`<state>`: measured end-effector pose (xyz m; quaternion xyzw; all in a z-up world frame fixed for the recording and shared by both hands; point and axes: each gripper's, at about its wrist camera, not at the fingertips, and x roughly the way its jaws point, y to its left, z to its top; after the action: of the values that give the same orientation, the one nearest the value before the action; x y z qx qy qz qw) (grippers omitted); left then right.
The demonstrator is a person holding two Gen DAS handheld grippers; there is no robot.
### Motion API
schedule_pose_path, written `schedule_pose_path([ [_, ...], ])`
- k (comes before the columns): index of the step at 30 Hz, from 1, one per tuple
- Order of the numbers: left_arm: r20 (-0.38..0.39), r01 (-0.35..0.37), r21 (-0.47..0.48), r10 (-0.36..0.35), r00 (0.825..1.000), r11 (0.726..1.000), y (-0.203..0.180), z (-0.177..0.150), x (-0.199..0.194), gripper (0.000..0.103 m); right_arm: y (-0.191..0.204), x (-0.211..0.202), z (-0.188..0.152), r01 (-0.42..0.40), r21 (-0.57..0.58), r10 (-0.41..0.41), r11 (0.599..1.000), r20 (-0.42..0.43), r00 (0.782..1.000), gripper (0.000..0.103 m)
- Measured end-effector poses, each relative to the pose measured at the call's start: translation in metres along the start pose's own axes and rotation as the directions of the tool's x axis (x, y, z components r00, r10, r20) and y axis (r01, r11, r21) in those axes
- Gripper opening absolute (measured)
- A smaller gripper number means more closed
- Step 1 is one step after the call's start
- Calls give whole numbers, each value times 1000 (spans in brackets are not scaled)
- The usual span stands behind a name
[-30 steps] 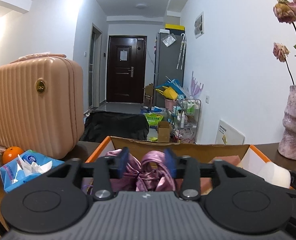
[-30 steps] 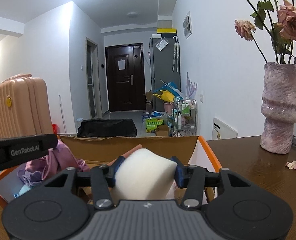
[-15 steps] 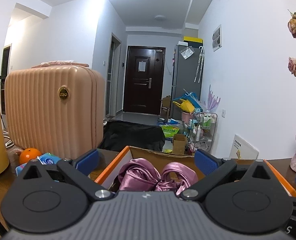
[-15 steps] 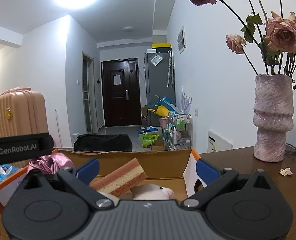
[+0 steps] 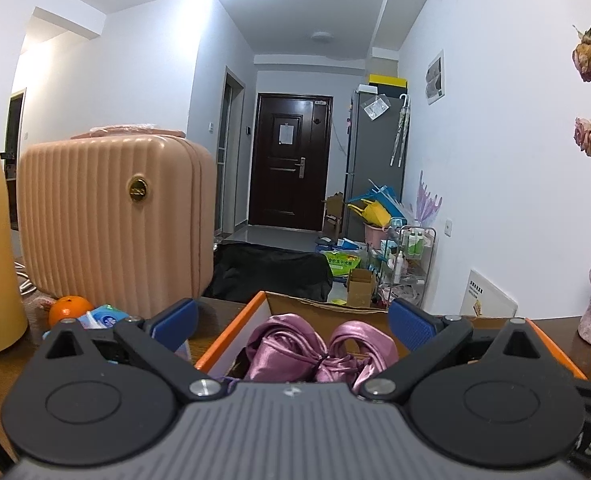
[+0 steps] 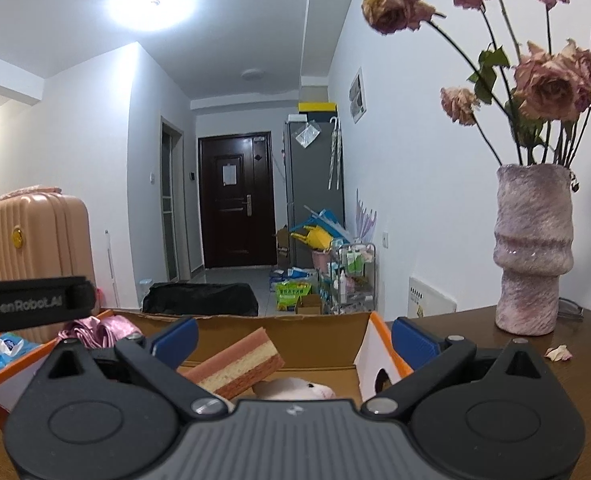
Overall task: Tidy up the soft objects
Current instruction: 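Withdraw both tools from the box back toward the items on the table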
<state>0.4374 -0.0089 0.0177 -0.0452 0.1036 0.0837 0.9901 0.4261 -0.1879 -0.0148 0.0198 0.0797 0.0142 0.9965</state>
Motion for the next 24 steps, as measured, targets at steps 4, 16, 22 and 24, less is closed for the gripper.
schedule_pose_path([
  [4, 5, -15, 11, 15, 1000, 1000, 4, -3, -10, 103, -4, -9, 0, 4, 2, -4, 1000, 21, 1000, 103],
  [16, 7, -26, 57, 26, 1000, 998, 7, -15, -42, 103, -16, -40, -4, 20, -20, -19, 1000, 33, 999, 103],
  [22, 3, -27, 71, 27, 1000, 997, 10, -19, -55, 103, -21, -57, -7, 23, -29, -22, 999, 34, 999, 103],
  [24, -1, -28, 73, 29, 1000, 997, 12, -21, -60, 103, -23, -61, -7, 24, -31, -23, 999, 33, 999, 103],
])
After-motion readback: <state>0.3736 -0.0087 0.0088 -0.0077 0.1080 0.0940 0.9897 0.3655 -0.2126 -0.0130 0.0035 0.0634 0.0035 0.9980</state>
